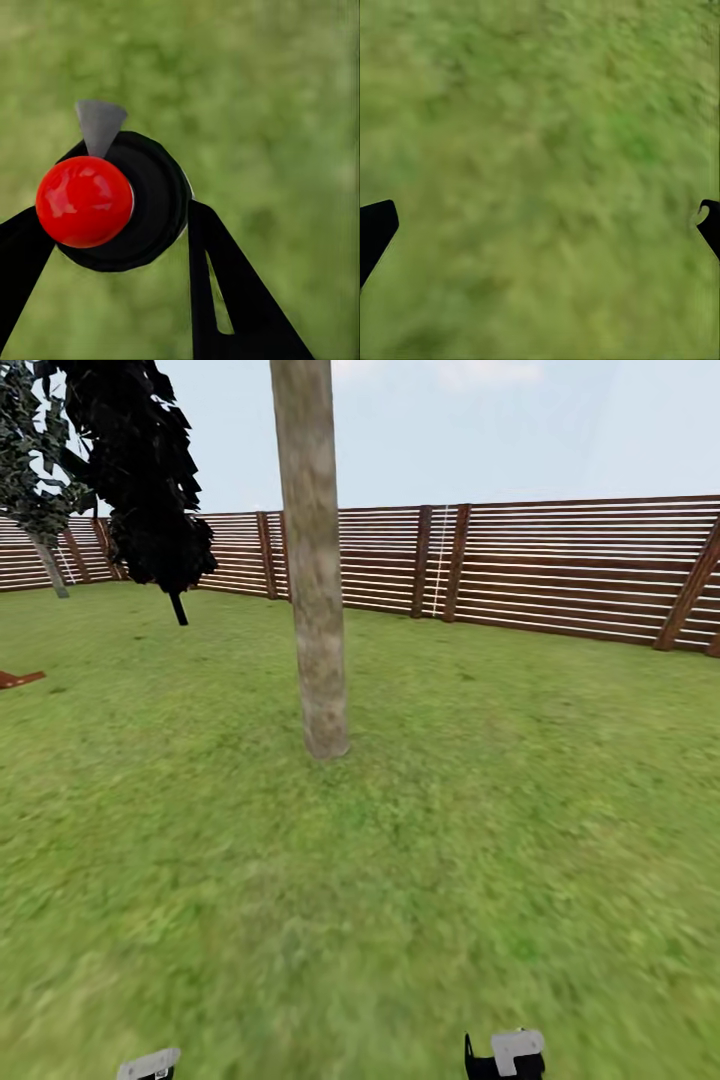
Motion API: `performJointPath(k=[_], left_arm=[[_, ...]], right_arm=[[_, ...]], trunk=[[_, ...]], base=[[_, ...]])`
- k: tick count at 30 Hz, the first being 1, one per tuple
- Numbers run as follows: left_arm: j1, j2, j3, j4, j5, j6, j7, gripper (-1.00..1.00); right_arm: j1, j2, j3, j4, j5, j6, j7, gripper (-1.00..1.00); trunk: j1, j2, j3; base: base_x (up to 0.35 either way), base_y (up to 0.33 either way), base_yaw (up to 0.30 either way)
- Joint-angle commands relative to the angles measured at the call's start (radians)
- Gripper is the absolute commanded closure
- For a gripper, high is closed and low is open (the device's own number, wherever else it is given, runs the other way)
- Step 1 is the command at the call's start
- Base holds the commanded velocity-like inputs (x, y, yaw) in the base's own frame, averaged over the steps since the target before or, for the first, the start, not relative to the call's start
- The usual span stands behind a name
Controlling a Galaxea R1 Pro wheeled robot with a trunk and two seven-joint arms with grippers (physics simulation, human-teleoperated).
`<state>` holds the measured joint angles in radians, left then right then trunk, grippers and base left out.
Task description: In the garden, pick up the pesticide atomizer on the floor and spray pesticide onto both trees until each tree trunk is fully covered.
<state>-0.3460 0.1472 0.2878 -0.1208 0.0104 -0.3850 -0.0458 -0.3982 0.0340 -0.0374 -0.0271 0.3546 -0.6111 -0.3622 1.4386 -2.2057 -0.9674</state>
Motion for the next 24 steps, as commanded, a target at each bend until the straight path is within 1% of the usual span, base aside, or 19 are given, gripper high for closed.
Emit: performJointPath(k=[1, 13, 20, 24], left_arm=[[-0.001, 0.000, 0.005, 0.001, 0.001, -0.003, -0.005, 1.00], [-0.001, 0.000, 0.005, 0.001, 0.001, -0.004, -0.005, 1.00], [-0.001, 0.002, 0.006, 0.001, 0.002, -0.005, -0.005, 1.00], [0.004, 0.006, 0.007, 0.000, 0.003, -0.004, -0.005, 1.00]], right_arm=[[-0.001, 0.001, -0.004, 0.001, 0.011, -0.001, -0.005, -1.00], [-0.001, 0.007, -0.004, 0.001, 0.011, -0.001, 0.003, -1.00], [-0.001, 0.011, -0.004, 0.001, 0.011, -0.001, 0.003, -1.00], [-0.001, 0.014, -0.004, 0.001, 0.010, -0.001, 0.002, -1.00]], trunk=[[0.000, 0.000, -0.001], [0.000, 0.000, -0.001], [0.000, 0.000, -0.001], [0.000, 0.000, -0.001]], base=[[0.340, 0.000, 0.000], [0.340, 0.000, 0.005], [0.340, 0.000, 0.218], [0.340, 0.000, 0.036]])
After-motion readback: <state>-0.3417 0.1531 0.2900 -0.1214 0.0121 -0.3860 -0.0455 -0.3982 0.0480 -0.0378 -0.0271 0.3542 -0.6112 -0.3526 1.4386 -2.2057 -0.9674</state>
